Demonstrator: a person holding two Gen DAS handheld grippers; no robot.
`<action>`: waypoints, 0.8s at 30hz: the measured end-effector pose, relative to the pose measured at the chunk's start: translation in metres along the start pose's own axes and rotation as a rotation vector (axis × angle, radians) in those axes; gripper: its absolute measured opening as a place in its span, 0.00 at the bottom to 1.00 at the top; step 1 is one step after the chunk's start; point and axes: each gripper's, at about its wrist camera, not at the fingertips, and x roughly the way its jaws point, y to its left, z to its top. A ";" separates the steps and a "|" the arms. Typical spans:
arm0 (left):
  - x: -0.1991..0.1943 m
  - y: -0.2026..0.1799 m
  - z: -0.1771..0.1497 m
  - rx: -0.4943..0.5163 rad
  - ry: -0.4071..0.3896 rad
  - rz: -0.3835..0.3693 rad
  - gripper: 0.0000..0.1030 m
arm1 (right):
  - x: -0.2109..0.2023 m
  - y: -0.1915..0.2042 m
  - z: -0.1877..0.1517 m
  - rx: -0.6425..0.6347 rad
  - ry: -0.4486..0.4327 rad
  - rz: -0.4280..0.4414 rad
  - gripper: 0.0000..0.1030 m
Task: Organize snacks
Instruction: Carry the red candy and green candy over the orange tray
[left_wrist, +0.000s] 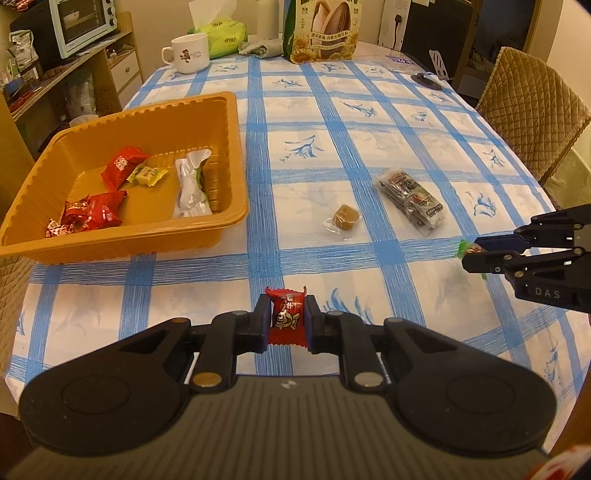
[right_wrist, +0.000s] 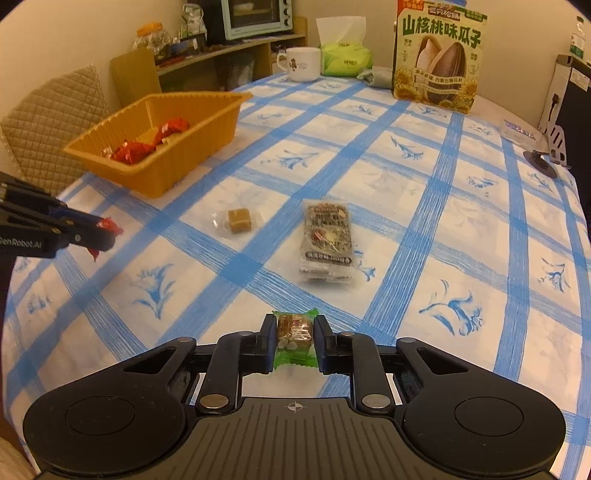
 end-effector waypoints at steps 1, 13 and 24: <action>-0.004 0.002 0.000 -0.004 -0.003 0.000 0.16 | -0.004 0.003 0.001 0.005 -0.006 0.005 0.21; -0.060 0.033 0.003 -0.067 -0.061 0.001 0.16 | -0.041 0.060 0.031 0.014 -0.065 0.134 0.21; -0.098 0.080 0.021 -0.093 -0.143 0.026 0.16 | -0.045 0.122 0.085 0.003 -0.111 0.223 0.21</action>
